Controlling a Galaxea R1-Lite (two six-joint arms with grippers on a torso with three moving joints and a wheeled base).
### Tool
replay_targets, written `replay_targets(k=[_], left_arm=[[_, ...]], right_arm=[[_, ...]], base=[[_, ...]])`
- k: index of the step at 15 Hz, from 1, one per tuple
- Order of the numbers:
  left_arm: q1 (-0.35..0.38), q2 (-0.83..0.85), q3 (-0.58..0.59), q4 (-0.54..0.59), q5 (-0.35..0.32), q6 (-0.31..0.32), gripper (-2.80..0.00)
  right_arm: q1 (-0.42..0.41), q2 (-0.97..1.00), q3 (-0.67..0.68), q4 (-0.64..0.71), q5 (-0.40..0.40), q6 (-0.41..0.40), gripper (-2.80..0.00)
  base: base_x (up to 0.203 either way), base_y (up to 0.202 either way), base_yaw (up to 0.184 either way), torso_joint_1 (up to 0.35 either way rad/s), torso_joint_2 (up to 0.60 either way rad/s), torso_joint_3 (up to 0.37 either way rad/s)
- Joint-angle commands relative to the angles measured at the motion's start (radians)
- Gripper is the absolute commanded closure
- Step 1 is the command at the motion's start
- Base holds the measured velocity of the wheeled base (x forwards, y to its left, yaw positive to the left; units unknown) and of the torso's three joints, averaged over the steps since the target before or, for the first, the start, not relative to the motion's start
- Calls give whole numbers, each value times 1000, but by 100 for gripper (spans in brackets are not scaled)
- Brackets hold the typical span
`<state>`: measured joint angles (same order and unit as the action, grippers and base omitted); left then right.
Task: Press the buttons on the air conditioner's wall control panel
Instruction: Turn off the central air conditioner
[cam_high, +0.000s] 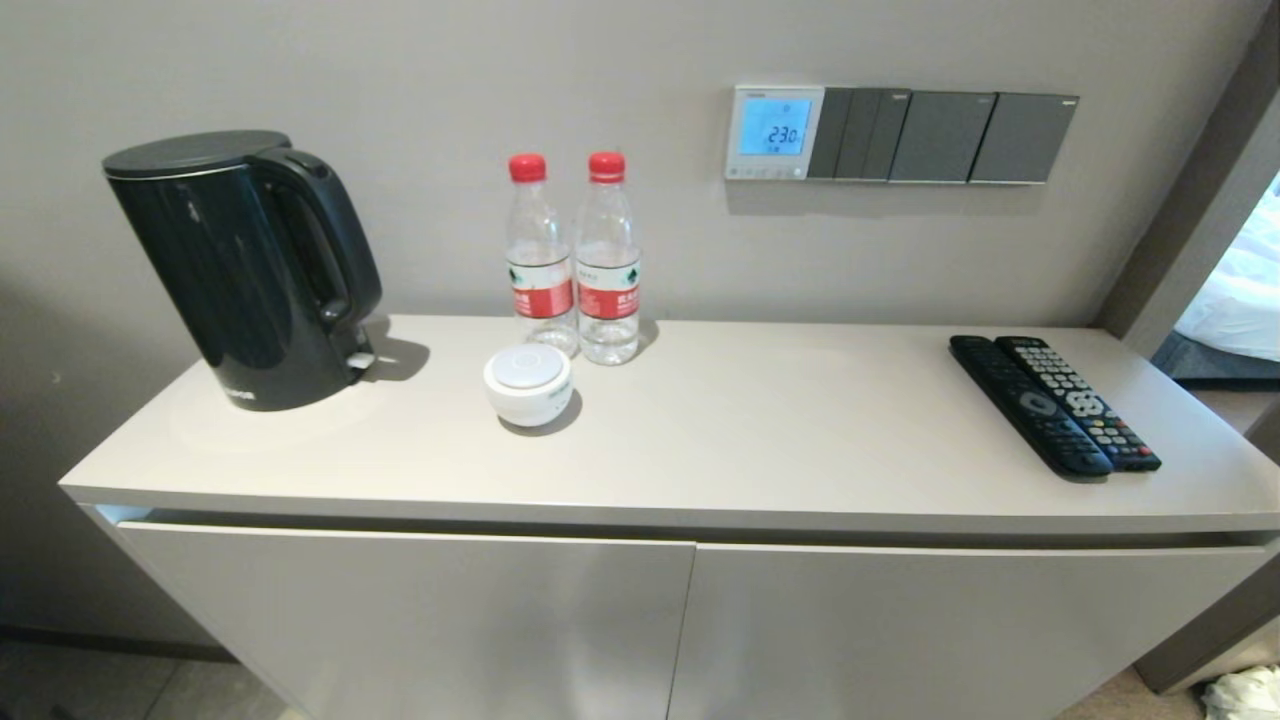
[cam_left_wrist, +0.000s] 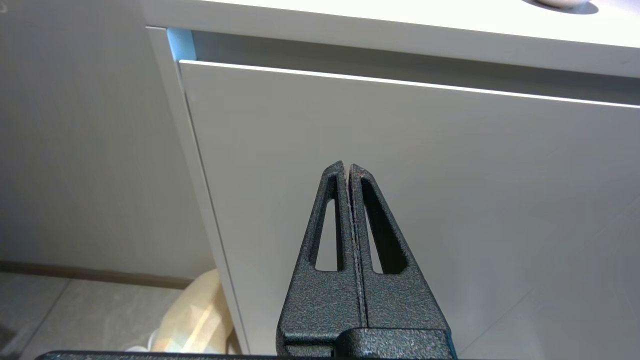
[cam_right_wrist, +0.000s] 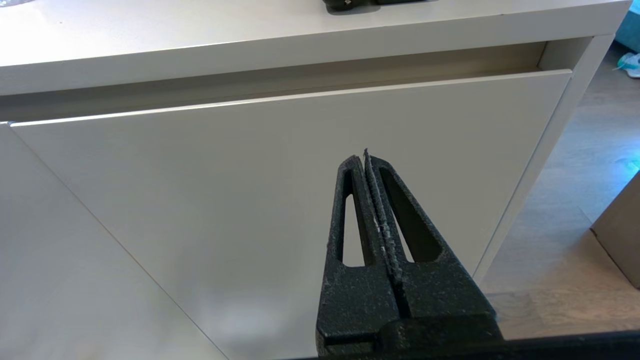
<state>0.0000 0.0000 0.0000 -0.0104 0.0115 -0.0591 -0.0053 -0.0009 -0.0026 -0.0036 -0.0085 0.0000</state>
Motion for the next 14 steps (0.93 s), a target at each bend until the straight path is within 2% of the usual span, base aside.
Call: replay_targets(k=[1,3,6,11,14], left_arm=[[0,0,0,0,1,-1,0],[0,0,0,0,1,-1,0],[0,0,0,0,1,-1,0],[0,0,0,0,1,-1,0],[0,0,0,0,1,-1,0]], right_arm=[[1,-8,-25,-2,-1,-2,0],[2,8,-117,5,-1,-3,0],[-2,182,-257,-40,-1,-4,0],[-30,635,-543,-250,-1,-15,0],[-17,877,-732,-306,-38,0,0]], base=[[0,0,0,0,0,0],[0,0,0,0,0,0],[0,0,0,0,0,0],[0,0,0,0,0,0],[0,0,0,0,0,0]])
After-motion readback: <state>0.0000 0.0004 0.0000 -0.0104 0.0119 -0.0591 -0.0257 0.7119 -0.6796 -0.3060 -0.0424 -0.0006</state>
